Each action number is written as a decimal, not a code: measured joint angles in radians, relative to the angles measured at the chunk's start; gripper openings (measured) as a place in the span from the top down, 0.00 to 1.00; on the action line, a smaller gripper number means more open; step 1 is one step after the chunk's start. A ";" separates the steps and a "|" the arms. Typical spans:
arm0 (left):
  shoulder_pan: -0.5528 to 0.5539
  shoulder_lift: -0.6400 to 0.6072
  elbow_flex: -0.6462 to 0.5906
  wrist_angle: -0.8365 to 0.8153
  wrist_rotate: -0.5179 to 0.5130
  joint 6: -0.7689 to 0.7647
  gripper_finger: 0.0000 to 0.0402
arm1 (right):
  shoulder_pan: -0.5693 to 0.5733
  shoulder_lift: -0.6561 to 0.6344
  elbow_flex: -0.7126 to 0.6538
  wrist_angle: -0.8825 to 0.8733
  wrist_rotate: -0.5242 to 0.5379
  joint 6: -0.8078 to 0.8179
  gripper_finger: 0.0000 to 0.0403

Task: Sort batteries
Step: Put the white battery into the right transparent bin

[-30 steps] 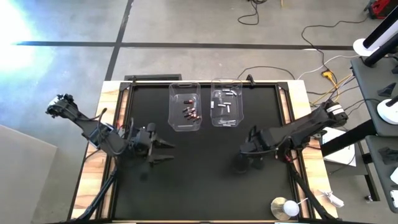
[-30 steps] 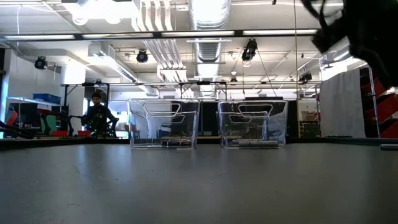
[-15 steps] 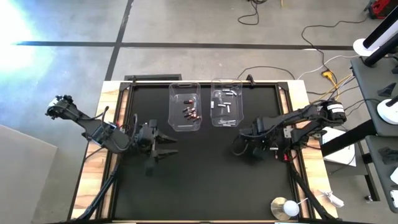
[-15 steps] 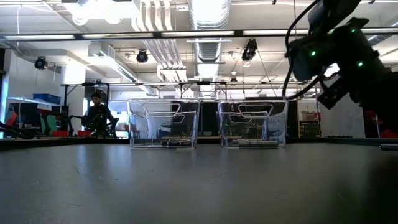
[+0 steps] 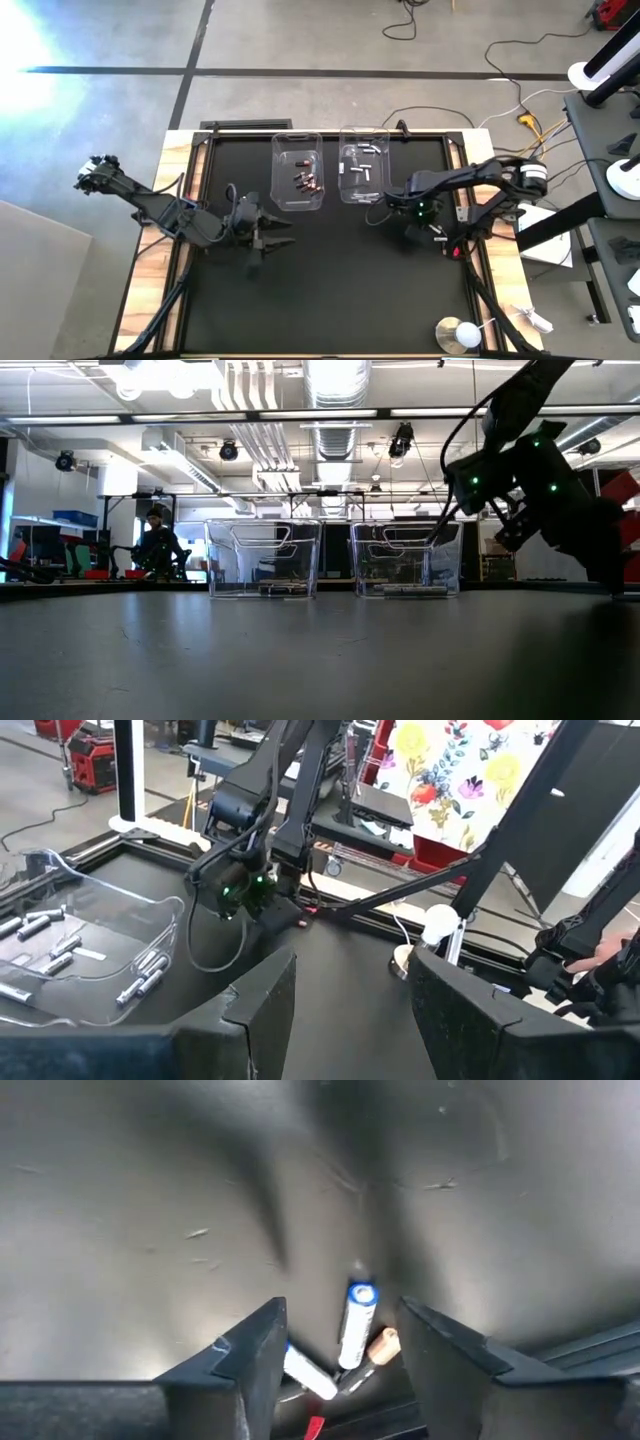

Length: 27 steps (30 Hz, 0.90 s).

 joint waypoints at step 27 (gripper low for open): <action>0.062 -0.012 0.000 -0.001 0.000 0.003 0.57 | -0.023 0.104 -0.049 0.059 -0.017 -0.086 0.85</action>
